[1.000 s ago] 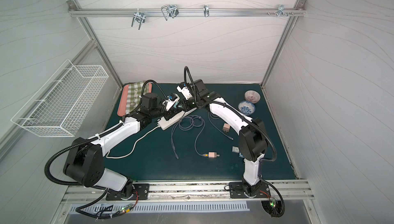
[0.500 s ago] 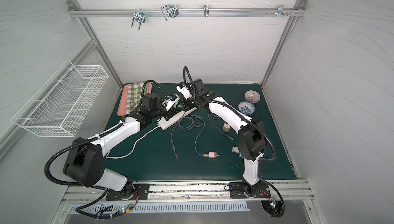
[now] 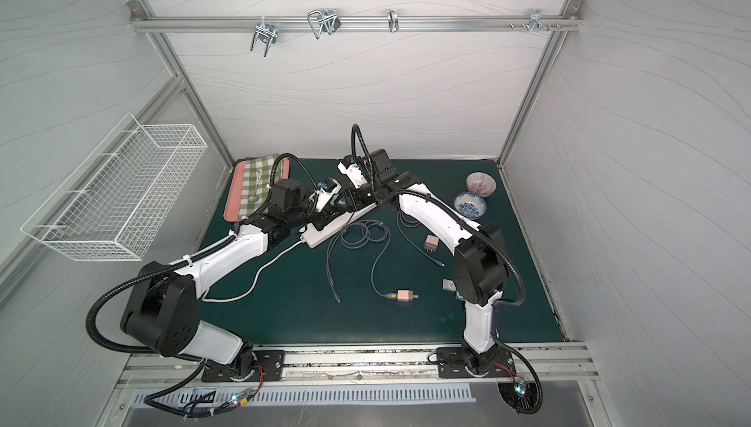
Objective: Charge mp3
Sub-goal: Pick up the plug from the center of the board.
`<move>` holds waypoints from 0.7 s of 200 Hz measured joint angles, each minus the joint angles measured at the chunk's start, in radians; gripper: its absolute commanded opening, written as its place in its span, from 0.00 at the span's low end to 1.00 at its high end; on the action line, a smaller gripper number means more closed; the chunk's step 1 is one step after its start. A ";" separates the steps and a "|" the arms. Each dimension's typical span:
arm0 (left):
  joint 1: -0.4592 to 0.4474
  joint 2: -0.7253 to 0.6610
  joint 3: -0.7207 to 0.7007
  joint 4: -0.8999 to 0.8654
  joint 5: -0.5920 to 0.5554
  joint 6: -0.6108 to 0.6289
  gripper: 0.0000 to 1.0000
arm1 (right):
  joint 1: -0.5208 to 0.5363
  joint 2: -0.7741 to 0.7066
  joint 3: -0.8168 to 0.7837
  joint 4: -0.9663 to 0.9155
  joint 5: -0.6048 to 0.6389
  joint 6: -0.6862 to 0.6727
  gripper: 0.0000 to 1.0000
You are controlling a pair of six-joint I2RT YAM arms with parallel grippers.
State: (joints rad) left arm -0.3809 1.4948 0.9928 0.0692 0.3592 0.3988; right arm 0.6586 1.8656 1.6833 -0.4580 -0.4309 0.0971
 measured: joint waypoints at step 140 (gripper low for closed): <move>0.013 -0.016 -0.033 0.117 0.005 -0.088 0.03 | -0.031 -0.038 -0.031 0.066 -0.117 0.061 0.49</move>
State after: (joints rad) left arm -0.3683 1.4784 0.9600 0.1867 0.3641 0.3107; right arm 0.6277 1.8275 1.6524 -0.3923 -0.5476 0.1581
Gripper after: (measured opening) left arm 0.375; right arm 0.498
